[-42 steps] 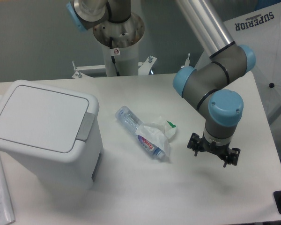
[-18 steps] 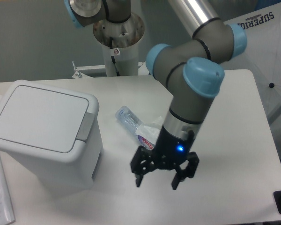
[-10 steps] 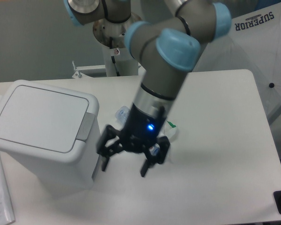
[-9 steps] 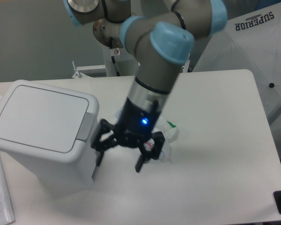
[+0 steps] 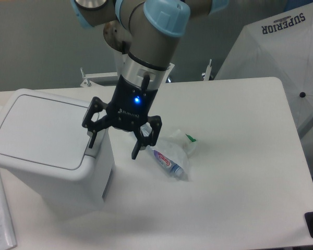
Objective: Open the trash can
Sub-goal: 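Lift the gripper upward under the lid edge to flip the lid open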
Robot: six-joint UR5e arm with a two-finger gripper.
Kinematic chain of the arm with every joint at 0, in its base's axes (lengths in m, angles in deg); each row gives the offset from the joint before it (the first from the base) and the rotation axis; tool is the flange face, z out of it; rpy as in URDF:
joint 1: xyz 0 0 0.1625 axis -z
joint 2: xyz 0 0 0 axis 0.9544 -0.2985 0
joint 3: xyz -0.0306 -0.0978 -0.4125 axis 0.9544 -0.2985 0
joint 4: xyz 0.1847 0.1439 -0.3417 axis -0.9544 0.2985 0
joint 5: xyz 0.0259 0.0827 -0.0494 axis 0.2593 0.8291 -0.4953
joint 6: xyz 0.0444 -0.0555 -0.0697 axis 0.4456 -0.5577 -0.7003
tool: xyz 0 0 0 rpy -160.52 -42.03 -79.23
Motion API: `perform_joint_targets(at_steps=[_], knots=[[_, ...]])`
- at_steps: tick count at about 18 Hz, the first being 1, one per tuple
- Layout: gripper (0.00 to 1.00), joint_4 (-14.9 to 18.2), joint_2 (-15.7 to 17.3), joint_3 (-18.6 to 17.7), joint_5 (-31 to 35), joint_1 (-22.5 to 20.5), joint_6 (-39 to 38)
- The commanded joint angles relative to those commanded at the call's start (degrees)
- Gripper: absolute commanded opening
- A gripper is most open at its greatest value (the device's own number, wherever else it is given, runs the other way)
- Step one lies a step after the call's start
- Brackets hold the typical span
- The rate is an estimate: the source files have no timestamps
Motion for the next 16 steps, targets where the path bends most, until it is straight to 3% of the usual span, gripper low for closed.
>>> perform_joint_targets(at_steps=[16], knots=[[1.00, -0.2, -0.4, -1.5, 1.9, 0.1, 1.4]])
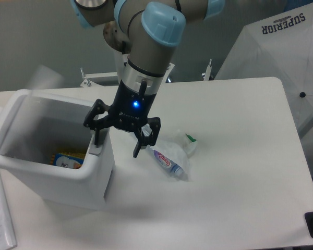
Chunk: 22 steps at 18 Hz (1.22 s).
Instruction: Open the trash can
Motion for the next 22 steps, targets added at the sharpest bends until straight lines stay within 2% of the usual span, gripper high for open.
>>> perform_joint_targets(at_steps=[5, 8, 11, 15, 19, 22], knots=[[1.00, 0.3, 0.3, 2.7, -0.3, -1.1, 0.1], [1.00, 0.1, 0.4, 5.2, -0.4, -3.3, 0.3], [1.00, 0.1, 0.3, 7.1, -0.2, -6.8, 4.4], [1.00, 0.1, -0.7, 7.1, -0.2, -11.6, 10.8], [1.00, -0.5, -6.1, 7.4, 0.2, -15.2, 19.9], [1.00, -2.1, -9.0, 7.5, 6.5, -16.1, 24.9]])
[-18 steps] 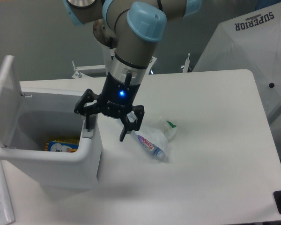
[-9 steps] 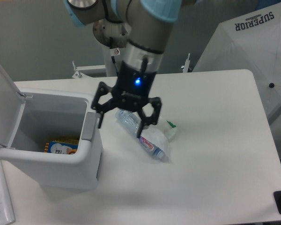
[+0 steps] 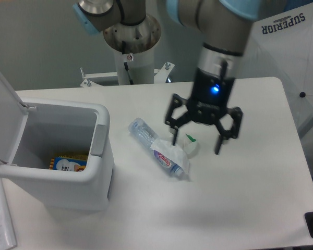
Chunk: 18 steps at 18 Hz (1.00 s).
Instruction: Open the trash can
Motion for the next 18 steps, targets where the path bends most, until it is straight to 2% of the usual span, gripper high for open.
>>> perform_joint_targets(at_steps=[2, 4, 7, 9, 14, 18], knots=[[1.00, 0.0, -2.3, 0.3, 3.9, -0.1, 2.6], [1.00, 0.0, -4.4, 0.4, 5.0, -0.6, 6.3], [1.00, 0.2, -5.9, -0.3, 5.1, -1.7, 14.1], [1.00, 0.2, -7.2, -0.4, 7.7, -1.7, 17.8], [1.00, 0.2, -9.6, -0.4, 22.0, -1.1, 21.1], [1.00, 0.2, -9.6, -1.1, 23.4, -0.9, 21.1]])
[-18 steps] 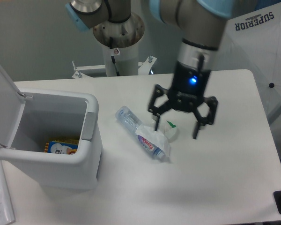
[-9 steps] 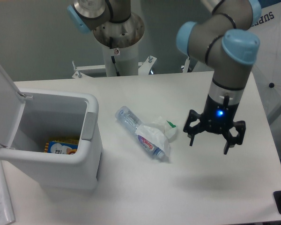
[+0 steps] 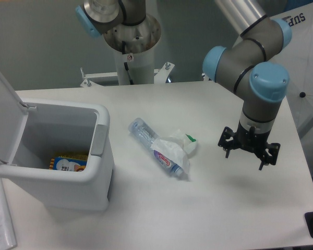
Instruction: Open the trash can
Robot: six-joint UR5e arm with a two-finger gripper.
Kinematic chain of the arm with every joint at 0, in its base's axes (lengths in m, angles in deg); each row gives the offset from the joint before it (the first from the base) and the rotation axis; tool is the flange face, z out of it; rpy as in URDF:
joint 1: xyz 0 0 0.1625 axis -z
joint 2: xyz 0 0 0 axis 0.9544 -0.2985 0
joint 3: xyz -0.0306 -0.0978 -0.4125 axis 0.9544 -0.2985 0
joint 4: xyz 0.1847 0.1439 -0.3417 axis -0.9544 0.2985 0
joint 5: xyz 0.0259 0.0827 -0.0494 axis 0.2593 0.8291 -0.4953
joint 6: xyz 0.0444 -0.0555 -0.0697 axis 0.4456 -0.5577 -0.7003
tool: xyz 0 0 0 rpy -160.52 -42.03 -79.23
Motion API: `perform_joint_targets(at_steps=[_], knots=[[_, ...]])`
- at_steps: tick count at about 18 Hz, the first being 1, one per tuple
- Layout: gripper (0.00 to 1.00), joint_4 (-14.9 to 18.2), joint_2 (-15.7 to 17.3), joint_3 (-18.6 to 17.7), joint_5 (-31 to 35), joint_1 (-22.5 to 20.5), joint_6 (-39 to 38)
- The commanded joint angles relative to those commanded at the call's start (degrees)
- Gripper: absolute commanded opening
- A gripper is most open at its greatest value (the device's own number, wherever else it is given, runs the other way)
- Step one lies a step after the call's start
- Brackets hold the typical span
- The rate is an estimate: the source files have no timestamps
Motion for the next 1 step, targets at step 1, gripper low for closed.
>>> perform_joint_targets(at_steps=[1], knots=[[1.00, 0.1, 0.0, -0.1, 0.0, 0.1, 0.0]])
